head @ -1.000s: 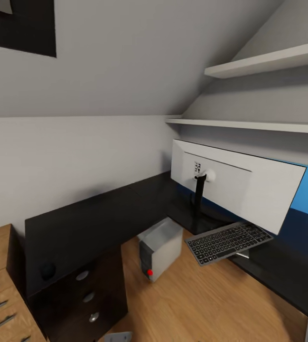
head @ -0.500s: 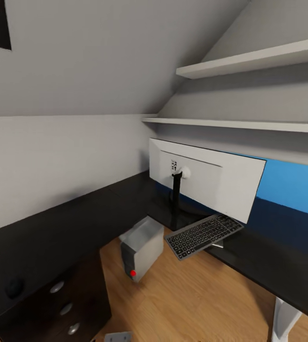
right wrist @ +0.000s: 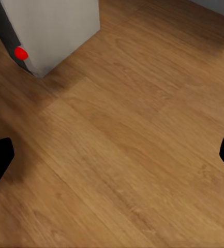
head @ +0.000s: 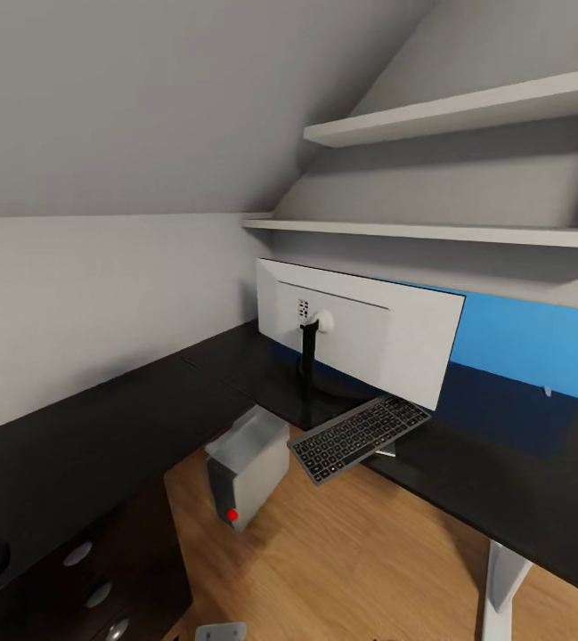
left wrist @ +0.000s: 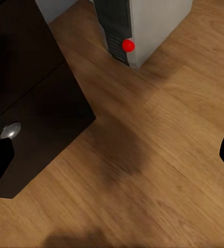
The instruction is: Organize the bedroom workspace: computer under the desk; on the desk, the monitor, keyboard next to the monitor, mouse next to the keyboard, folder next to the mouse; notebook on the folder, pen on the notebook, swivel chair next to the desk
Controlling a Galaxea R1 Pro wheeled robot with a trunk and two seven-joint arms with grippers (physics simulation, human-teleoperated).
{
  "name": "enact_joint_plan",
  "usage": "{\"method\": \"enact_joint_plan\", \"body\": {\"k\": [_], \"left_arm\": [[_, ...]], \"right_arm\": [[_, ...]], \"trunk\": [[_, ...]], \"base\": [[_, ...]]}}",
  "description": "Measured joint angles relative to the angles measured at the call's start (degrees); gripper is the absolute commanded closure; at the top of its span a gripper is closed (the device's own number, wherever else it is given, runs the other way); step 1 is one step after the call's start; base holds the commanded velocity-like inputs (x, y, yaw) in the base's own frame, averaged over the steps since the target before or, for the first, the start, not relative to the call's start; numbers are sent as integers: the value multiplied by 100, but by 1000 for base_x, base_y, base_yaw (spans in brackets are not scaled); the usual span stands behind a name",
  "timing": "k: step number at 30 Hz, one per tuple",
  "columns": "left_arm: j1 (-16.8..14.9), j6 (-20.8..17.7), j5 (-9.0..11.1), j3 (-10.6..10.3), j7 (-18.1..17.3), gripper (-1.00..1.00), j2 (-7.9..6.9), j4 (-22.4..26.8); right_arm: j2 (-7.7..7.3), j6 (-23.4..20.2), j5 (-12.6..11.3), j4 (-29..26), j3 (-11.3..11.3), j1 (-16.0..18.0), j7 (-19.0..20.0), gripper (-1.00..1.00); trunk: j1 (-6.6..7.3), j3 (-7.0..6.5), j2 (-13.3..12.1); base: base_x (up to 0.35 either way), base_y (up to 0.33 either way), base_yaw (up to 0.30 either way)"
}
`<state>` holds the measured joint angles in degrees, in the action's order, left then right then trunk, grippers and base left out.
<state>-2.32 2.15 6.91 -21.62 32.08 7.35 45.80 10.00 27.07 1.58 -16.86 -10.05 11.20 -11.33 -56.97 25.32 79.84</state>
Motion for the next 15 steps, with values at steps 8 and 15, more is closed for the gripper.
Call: {"method": "enact_joint_plan", "body": {"k": [8,15], "left_arm": [[0,0,-3,0,0,-100,-1,1],[0,0,-3,0,8,-100,-1,6]], "right_arm": [[0,-197,547,-616,-24,9,-118,-100],[0,-2214,1409,-1741,-58,217,-934,-100]], "trunk": [[0,-1,0],[0,0,0]], "base": [[0,0,-5],[0,0,0]]}}
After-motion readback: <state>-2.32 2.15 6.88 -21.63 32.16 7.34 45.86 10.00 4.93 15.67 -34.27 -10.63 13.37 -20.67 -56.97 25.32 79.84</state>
